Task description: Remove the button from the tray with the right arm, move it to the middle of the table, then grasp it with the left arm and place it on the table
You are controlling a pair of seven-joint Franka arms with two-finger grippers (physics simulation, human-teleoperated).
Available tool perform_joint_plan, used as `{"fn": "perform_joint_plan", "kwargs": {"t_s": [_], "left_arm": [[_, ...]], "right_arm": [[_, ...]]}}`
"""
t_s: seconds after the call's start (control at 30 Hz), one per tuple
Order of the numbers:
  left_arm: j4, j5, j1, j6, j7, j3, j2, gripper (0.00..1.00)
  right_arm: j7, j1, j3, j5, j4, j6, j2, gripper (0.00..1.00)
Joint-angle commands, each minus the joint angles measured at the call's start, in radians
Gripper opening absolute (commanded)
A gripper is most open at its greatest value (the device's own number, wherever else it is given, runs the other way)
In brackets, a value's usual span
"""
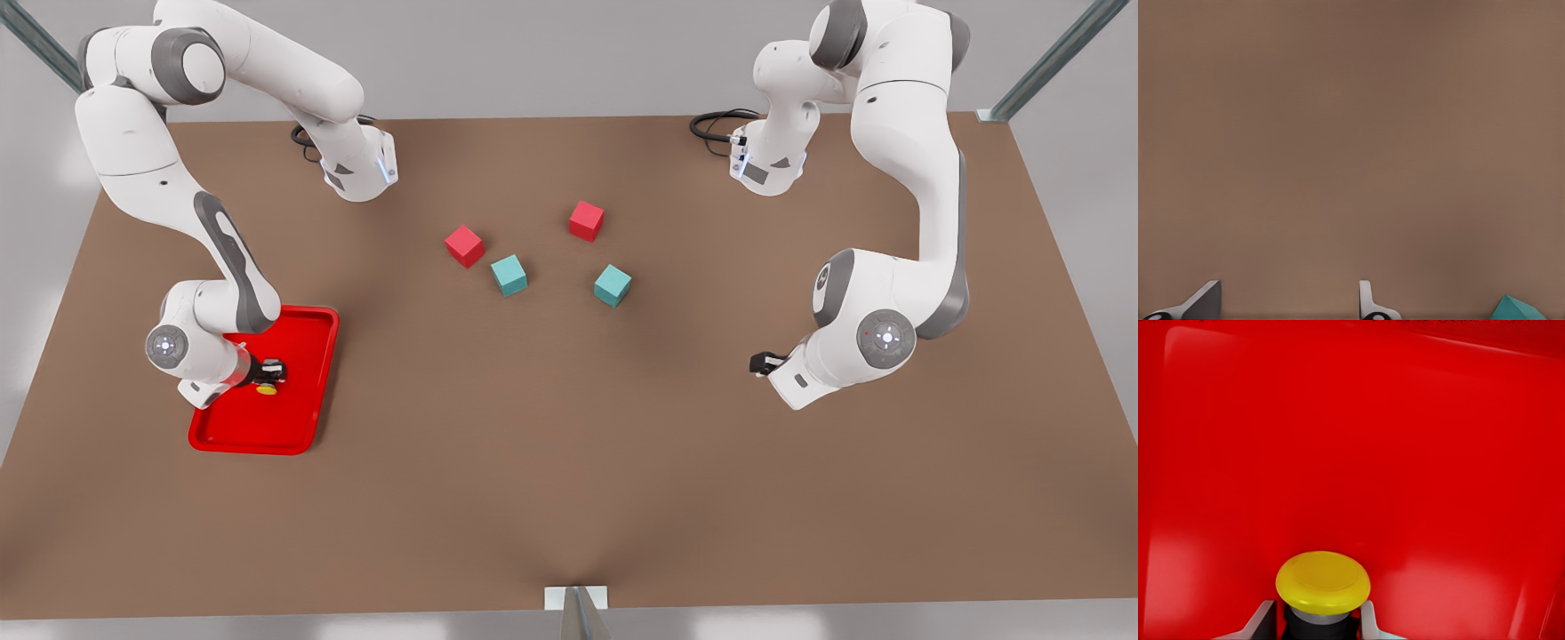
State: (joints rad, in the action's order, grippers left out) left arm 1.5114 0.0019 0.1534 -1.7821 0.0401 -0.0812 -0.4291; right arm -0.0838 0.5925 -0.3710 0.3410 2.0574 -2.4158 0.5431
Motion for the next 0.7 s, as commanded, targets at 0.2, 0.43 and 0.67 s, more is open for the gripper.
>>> {"fn": "perform_joint_plan", "kwargs": {"t_s": [0.2, 0.43, 0.67], "left_arm": [[0.000, 0.001, 0.000, 0.001, 0.003, 0.000, 0.001, 1.00], [0.000, 0.001, -0.005, 0.004, 0.001, 0.000, 0.004, 1.00], [0.003, 0.001, -0.015, 0.010, 0.000, 0.000, 0.006, 1.00]], "right_arm": [[-0.002, -0.002, 0.000, 0.000, 0.000, 0.000, -0.002, 0.49], [-0.004, 0.001, 0.000, -0.002, 0.000, 0.063, -0.063, 0.46], [0.185, -0.226, -0.032, -0.261, -0.056, 0.277, -0.195, 0.46]]}}
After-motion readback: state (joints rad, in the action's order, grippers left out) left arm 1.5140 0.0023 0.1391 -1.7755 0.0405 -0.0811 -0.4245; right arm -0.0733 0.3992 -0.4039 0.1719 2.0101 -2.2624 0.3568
